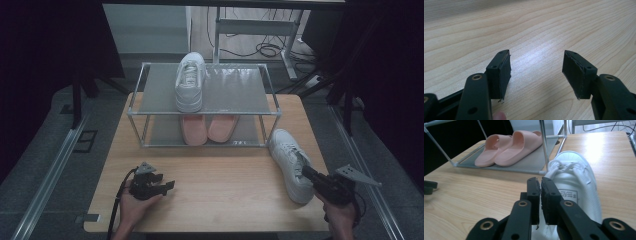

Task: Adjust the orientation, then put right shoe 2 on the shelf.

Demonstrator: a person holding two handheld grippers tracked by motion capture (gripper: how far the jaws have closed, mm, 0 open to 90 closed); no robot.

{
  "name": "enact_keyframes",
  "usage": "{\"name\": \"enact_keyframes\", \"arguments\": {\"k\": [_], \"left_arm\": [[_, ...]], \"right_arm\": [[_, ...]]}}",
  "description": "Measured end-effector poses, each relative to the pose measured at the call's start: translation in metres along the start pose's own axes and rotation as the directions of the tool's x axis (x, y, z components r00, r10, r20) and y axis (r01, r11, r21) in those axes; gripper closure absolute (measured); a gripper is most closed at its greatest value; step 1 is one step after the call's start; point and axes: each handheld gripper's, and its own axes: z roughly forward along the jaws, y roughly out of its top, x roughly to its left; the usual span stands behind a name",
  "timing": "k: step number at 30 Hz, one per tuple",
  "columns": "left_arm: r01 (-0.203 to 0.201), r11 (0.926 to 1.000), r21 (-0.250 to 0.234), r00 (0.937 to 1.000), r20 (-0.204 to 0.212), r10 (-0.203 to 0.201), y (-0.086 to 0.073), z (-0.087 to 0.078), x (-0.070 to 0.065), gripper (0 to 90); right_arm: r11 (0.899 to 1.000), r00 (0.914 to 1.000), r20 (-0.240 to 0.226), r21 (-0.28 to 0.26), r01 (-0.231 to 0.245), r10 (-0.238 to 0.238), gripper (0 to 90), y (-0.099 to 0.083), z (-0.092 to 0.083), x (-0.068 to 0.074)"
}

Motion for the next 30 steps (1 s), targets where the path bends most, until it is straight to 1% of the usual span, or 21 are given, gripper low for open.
{"name": "enact_keyframes", "arguments": {"k": [3, 10, 13, 19, 21, 24, 28, 30], "left_arm": [[0.001, 1.0, -0.001, 1.0, -0.001, -0.001, 0.0, -0.001, 0.0, 40.3], [0.007, 1.0, -0.004, 1.0, 0.001, -0.007, 0.0, -0.002, 0.0, 40.3], [0.001, 1.0, 0.001, 1.0, 0.001, -0.001, 0.0, -0.001, 0.0, 40.3], [0.005, 1.0, -0.003, 1.0, 0.002, -0.005, 0.0, -0.002, 0.0, 40.2], [0.005, 1.0, -0.001, 1.0, 0.002, -0.005, 0.0, -0.002, 0.0, 40.2], [0.001, 1.0, 0.0, 1.0, 0.004, -0.001, 0.0, -0.001, -0.001, 40.2], [0.005, 1.0, -0.002, 1.0, 0.001, -0.005, 0.0, -0.002, 0.001, 40.2], [0.005, 1.0, -0.002, 1.0, 0.003, -0.005, 0.0, -0.002, 0.0, 40.2]], "right_arm": [[1.0, 1.0, 0.001, 0.005, 0.005, -0.005, 78.1, 0.006, 0.003, -0.006], [0.999, 0.9994, 0.004, 0.039, 0.036, -0.036, 63.9, 0.021, 0.01, -0.019], [0.998, 0.9991, 0.011, 0.047, 0.04, -0.041, 60.5, 0.027, 0.015, -0.023], [0.996, 0.9984, 0.034, 0.076, 0.042, -0.045, 56.0, 0.031, 0.024, -0.032], [0.996, 0.9983, 0.047, 0.085, 0.03, -0.034, 53.4, 0.032, 0.027, -0.036], [0.995, 0.9976, 0.062, 0.093, 0.023, -0.029, 51.8, 0.034, 0.032, -0.042], [0.993, 0.9971, 0.071, 0.117, 0.02, -0.028, 50.7, 0.033, 0.036, -0.046], [0.992, 0.9973, 0.067, 0.122, 0.021, -0.029, 50.6, 0.032, 0.036, -0.046]]}}
